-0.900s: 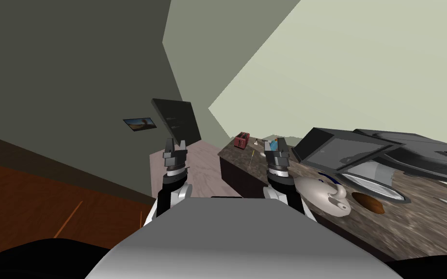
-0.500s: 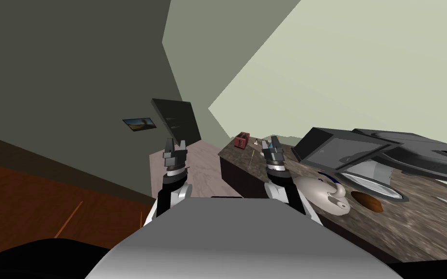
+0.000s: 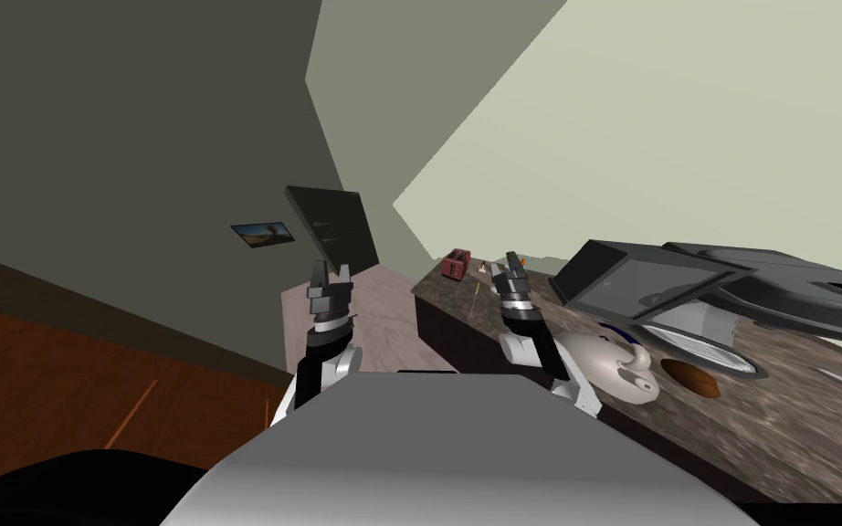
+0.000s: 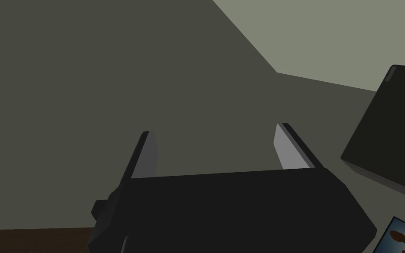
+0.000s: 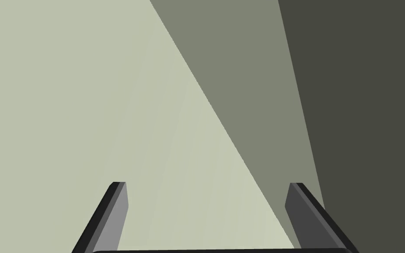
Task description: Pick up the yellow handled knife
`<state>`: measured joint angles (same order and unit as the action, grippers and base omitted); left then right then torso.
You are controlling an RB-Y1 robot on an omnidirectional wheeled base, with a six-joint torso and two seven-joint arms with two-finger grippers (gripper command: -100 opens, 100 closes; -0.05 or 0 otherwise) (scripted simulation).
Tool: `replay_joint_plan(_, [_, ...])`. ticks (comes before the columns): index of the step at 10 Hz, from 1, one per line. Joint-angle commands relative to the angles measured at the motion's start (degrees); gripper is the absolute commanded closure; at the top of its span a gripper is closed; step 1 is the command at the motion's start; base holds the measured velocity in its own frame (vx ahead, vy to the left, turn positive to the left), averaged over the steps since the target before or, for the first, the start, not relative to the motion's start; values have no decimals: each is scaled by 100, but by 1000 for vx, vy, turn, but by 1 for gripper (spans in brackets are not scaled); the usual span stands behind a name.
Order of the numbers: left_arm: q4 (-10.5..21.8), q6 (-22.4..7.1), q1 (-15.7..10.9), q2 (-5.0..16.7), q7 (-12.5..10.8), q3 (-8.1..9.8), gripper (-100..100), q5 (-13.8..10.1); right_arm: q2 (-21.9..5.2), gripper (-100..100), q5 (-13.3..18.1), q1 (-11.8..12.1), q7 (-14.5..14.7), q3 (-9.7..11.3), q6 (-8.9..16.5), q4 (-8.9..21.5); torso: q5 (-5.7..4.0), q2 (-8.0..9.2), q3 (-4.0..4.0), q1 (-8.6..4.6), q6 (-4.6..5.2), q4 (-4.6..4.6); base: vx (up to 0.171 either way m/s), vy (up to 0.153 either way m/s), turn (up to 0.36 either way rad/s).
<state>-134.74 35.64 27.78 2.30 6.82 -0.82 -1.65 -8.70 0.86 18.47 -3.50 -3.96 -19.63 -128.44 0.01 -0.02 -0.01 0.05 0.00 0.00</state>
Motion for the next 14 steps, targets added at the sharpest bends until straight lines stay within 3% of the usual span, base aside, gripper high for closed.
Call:
replay_joint_plan(1, [0, 0, 0, 0, 0, 0, 0, 0, -31, -100, -17, -111, -99, -59, 164, 92, 0, 0, 0, 0, 0, 0, -2, 13, -1])
replay_joint_plan(2, [0, 0, 0, 0, 0, 0, 0, 0, -100, -100, -60, -353, -287, -194, 406, 216, 0, 0, 0, 0, 1, 0, -3, 14, -6])
replay_joint_plan(3, [0, 0, 0, 0, 0, 0, 0, 0, -100, -100, -60, -353, -287, -194, 459, 216, 0, 0, 0, -1, 0, 0, -1, 12, -2])
replay_joint_plan(4, [0, 0, 0, 0, 0, 0, 0, 0, -166, -100, -105, -607, -487, -336, 672, 348, 0, 0, 0, 0, 0, 0, -1, 19, -6])
replay_joint_plan(5, [0, 0, 0, 0, 0, 0, 0, 0, -166, -100, -105, -607, -487, -336, 771, 348, 0, -1, 0, 1, 0, 0, -1, 16, -3])
replay_joint_plan(8, [0, 0, 0, 0, 0, 0, 0, 0, -286, -100, -196, -1074, -920, -637, 1273, 640, 0, -2, -1, 1, 0, -1, 2, 17, -8])
replay_joint_plan(9, [0, 0, 0, 0, 0, 0, 0, 0, -286, -100, -196, -1144, -920, -637, 1427, 640, 0, -2, -1, 1, 1, -1, -1, 16, -6])
replay_joint_plan(10, [0, 0, 0, 0, 0, 0, 0, 0, -342, -100, -241, -1349, -1152, -792, 1592, 801, 0, -1, -1, 1, 1, -1, 3, 20, -13])
replay_joint_plan(12, [0, 0, 0, 0, 0, 0, 0, 0, -342, -100, -241, -1421, -1152, -792, 1796, 801, 0, -1, -1, 2, 1, -1, 2, 13, -3])
replay_joint_plan(13, [0, 0, 0, 0, 0, 0, 0, 0, -397, -100, -284, -1683, -1393, -949, 2026, 971, 0, 0, 0, 0, 1, 0, 1, 16, -14])
replay_joint_plan(14, [0, 0, 0, 0, 0, 0, 0, 0, -397, -100, -284, -1701, -1393, -949, 2148, 971, 0, -1, -1, 0, 1, -1, 4, 17, -10])
